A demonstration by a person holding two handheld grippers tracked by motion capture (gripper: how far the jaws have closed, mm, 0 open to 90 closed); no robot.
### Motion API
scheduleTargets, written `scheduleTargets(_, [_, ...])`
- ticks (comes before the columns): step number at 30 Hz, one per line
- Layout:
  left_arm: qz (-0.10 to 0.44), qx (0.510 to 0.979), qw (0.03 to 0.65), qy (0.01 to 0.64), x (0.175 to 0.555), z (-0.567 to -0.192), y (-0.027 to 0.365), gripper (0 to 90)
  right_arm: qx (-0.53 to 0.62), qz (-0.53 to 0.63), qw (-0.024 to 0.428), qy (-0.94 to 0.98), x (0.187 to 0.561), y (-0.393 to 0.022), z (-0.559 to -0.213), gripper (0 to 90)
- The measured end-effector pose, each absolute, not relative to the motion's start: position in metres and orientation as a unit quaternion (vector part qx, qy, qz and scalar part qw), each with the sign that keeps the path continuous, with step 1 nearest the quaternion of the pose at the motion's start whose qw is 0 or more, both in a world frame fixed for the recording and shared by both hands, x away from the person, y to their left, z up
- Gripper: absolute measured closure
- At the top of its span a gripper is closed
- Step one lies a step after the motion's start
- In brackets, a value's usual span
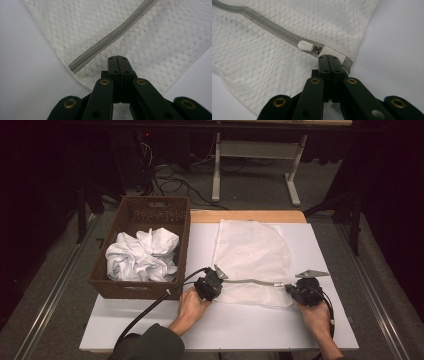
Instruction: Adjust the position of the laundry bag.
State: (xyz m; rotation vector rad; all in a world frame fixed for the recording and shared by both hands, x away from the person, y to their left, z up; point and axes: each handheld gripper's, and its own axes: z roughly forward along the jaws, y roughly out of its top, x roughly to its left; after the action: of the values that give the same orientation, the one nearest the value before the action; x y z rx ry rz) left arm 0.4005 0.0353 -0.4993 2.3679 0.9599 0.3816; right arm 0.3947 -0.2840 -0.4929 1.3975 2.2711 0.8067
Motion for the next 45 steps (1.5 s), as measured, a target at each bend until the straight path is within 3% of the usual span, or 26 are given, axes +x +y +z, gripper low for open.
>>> scheduleTargets(30, [0.125, 0.884, 0.263, 0.366, 0.354, -0.5, 0.071, 89.2, 0.447, 0.302, 0.145, 0.83, 0.378, -0.263, -0.492, 90.0])
scheduleTargets(34, [0.135, 0.884, 0.265, 0.36, 0.354, -0.501, 0.072, 74.0, 0.446, 0.301, 0.141, 0.831, 0.377, -0.262, -0.492, 89.1])
scheduleTargets(35, [0.135, 0.883, 0.266, 0.362, 0.354, -0.5, 0.072, 74.0, 0.446, 0.3, 0.141, 0.831, 0.377, -0.262, -0.492, 87.5])
scheduleTargets(37, [0.131, 0.882, 0.271, 0.362, 0.354, -0.5, 0.071, 61.3, 0.452, 0.305, 0.14, 0.827, 0.377, -0.264, -0.491, 84.1])
scheduleTargets(40, [0.126, 0.88, 0.292, 0.354, 0.352, -0.497, 0.071, 55.8, 0.461, 0.315, 0.143, 0.817, 0.377, -0.268, -0.489, 79.0])
scheduleTargets(45, [0.118, 0.874, 0.312, 0.355, 0.354, -0.492, 0.072, 50.9, 0.467, 0.328, 0.144, 0.809, 0.378, -0.272, -0.487, 80.9])
